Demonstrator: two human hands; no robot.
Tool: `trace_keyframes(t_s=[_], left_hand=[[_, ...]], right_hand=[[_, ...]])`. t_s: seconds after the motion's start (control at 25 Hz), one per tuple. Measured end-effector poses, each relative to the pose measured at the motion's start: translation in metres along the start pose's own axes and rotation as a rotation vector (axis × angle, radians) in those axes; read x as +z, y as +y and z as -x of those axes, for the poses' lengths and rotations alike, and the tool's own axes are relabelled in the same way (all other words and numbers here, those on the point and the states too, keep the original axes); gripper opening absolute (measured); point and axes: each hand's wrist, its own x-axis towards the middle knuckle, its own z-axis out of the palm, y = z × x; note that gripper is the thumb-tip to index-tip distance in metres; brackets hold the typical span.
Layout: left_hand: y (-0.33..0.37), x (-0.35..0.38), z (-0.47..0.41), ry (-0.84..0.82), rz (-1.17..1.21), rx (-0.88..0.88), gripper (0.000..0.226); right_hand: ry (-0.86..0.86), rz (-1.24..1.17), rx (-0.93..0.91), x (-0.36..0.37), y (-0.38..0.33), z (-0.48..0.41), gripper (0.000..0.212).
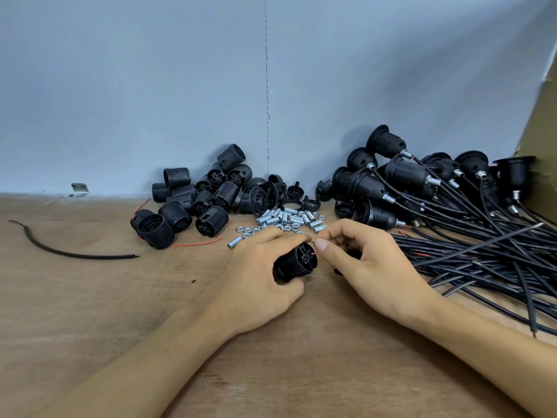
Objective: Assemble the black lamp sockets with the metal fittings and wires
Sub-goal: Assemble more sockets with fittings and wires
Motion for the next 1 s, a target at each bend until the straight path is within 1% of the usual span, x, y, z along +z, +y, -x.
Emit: trace_keyframes(t_s=[0.16, 0.36, 0.44, 0.6, 0.72, 0.84, 1.0], left_hand=[[0.0017, -0.0008, 0.0002, -0.016, -0.011, 0.007, 0.045], [0.0035, -0.0010, 0.0000, -0.009, -0.035, 0.029, 0.049], [0.0033, 0.0000, 0.0007, -0.003, -0.032, -0.011, 0.048], [0.0030, 0.0019, 0.0027, -0.036, 0.020, -0.072, 0.040], [0.0023, 0.0016, 0.0023, -0.047, 0.070, -0.118, 0.036], [-0.0015, 0.0008, 0.0009, -0.029, 0.185, -0.154, 0.030], [-0.0024, 0.0012, 0.0021, -0.045, 0.148, -0.130, 0.031]], right_hand=[[0.063, 0.036, -0.054, 0.0003, -0.0007, 0.0015, 0.008], [0.098, 0.023, -0.057, -0.0007, -0.0021, 0.0017, 0.009], [0.107, 0.032, -0.065, -0.0002, -0.0034, 0.0023, 0.012], [0.121, 0.052, -0.066, 0.0040, -0.0044, 0.0034, 0.019], [0.139, 0.032, -0.045, 0.0032, -0.0033, 0.0026, 0.016], [0.136, 0.014, -0.030, 0.0012, -0.0020, 0.0026, 0.013], [0.105, -0.013, -0.020, 0.0004, -0.0011, 0.0021, 0.013]])
